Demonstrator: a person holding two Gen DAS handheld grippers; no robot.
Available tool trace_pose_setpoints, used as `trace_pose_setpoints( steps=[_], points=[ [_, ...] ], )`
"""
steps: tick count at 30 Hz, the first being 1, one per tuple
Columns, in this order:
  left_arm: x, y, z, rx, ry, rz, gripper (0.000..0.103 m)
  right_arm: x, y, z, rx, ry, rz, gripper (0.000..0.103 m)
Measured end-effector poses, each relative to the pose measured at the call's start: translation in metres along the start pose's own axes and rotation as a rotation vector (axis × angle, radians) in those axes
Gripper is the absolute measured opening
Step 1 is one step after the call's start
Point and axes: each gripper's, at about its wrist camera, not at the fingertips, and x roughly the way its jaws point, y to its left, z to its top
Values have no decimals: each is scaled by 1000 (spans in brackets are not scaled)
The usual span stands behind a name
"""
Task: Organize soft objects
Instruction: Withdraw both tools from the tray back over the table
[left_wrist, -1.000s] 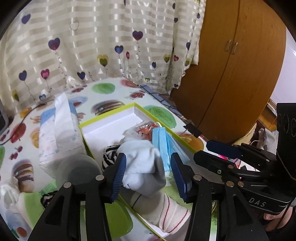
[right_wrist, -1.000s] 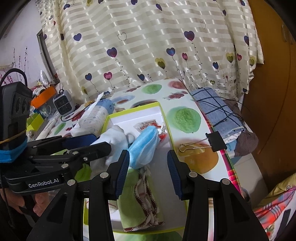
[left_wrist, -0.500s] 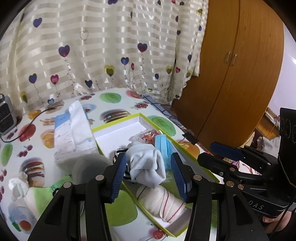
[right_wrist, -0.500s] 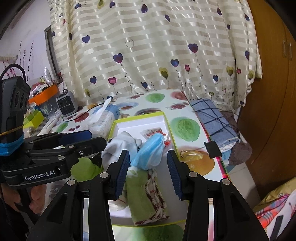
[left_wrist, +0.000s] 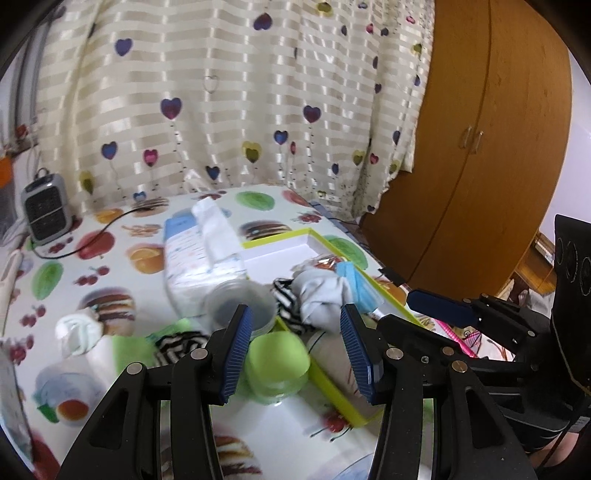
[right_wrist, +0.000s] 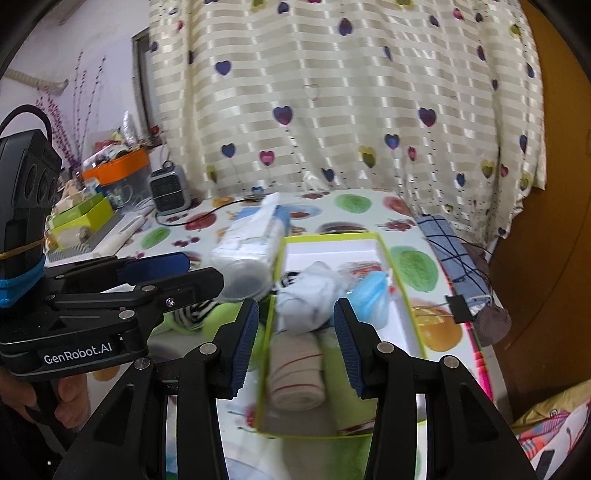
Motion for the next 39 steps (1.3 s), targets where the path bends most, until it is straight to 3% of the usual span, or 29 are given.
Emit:
trace_pose_setpoints(
  steps=[22, 39],
  points=[
    [-32, 45, -38, -101, -3, 66, 49, 7, 49, -7, -95, 44, 80, 44],
    [-45, 105, -67, -238, 22, 145, 49, 24, 79, -17, -138, 95, 184, 44]
  ],
)
